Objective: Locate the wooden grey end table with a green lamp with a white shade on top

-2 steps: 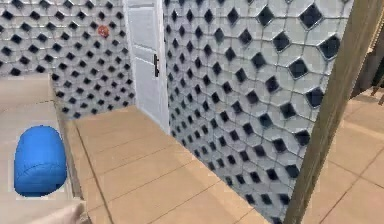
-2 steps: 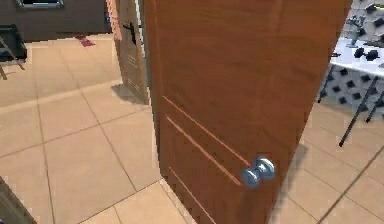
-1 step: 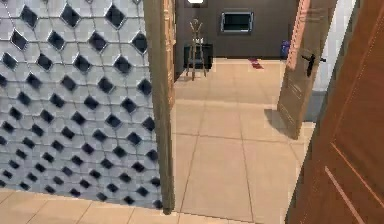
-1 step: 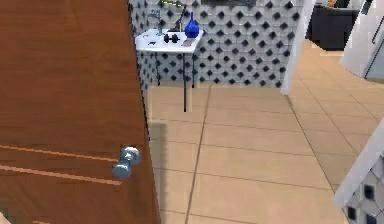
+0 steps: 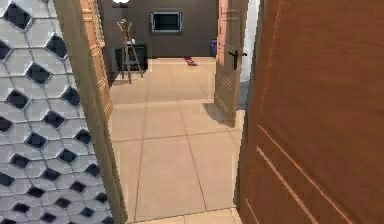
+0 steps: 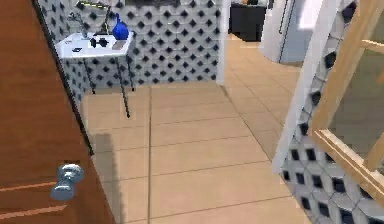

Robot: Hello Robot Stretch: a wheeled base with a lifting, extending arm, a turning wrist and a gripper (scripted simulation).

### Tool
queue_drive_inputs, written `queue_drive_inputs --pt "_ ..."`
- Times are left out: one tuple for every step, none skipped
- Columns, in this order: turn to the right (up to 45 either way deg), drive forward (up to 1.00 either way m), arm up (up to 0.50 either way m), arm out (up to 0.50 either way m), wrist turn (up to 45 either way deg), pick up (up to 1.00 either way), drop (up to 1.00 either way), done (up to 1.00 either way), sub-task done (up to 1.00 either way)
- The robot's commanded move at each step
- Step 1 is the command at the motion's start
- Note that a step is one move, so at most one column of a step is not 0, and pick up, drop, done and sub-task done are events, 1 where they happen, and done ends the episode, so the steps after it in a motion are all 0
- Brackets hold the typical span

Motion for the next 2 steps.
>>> queue_drive_inputs --pt "0.0 1.00 0.00 0.00 0.0 0.00 0.00 0.00 0.00" --pt "3.0 0.00 0.00 0.00 0.0 0.00 0.00 0.00 0.00"
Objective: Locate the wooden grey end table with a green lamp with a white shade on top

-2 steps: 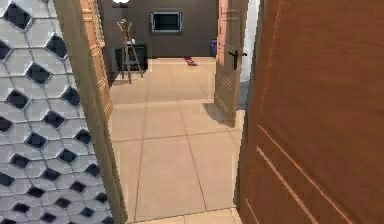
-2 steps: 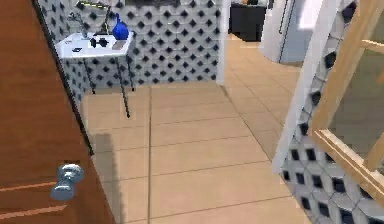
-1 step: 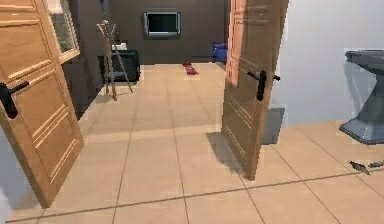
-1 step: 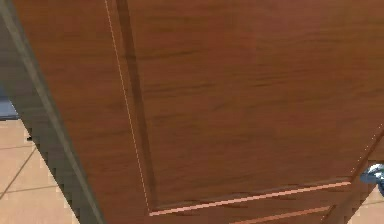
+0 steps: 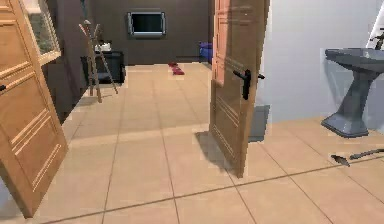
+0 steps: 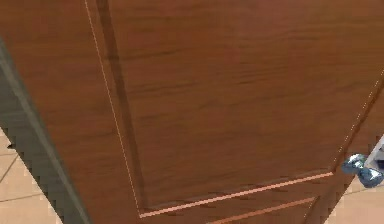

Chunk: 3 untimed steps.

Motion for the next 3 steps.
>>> queue_drive_inputs --pt "0.0 0.40 0.00 0.00 0.0 0.00 0.00 0.00 0.00" --pt "36.0 0.00 0.00 0.00 0.0 0.00 0.00 0.00 0.00" --pt "0.0 0.95 0.00 0.00 0.0 0.00 0.00 0.00 0.00"
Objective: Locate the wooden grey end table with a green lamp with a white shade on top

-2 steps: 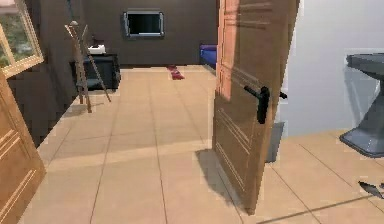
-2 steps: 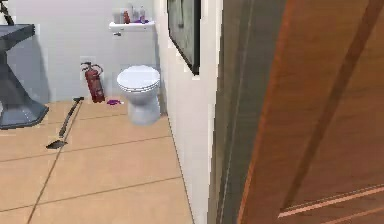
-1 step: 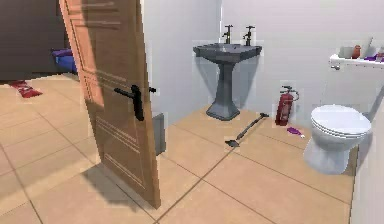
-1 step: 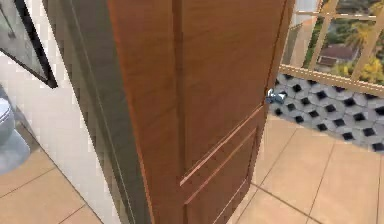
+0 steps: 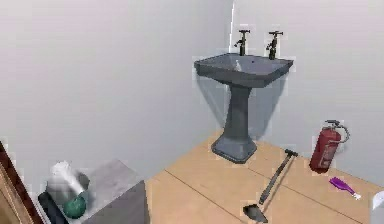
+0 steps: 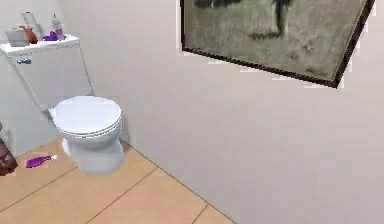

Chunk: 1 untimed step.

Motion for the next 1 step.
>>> queue_drive_inputs --pt "-33.0 0.00 0.00 0.00 0.0 0.00 0.00 0.00 0.00"
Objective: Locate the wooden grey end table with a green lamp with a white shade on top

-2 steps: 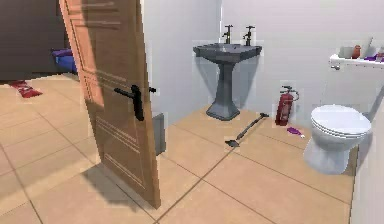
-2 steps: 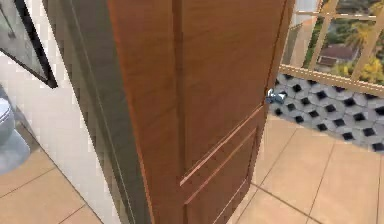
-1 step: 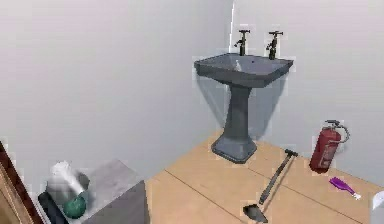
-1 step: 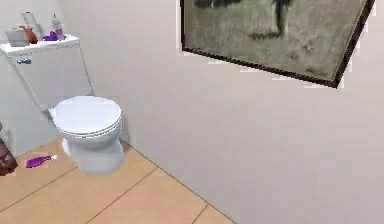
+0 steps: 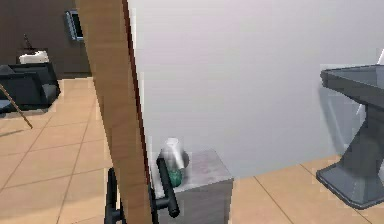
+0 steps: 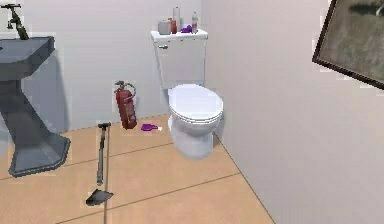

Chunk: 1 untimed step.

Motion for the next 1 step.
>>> queue_drive_inputs --pt "0.0 0.00 0.00 0.00 0.0 0.00 0.00 1.00 0.00"
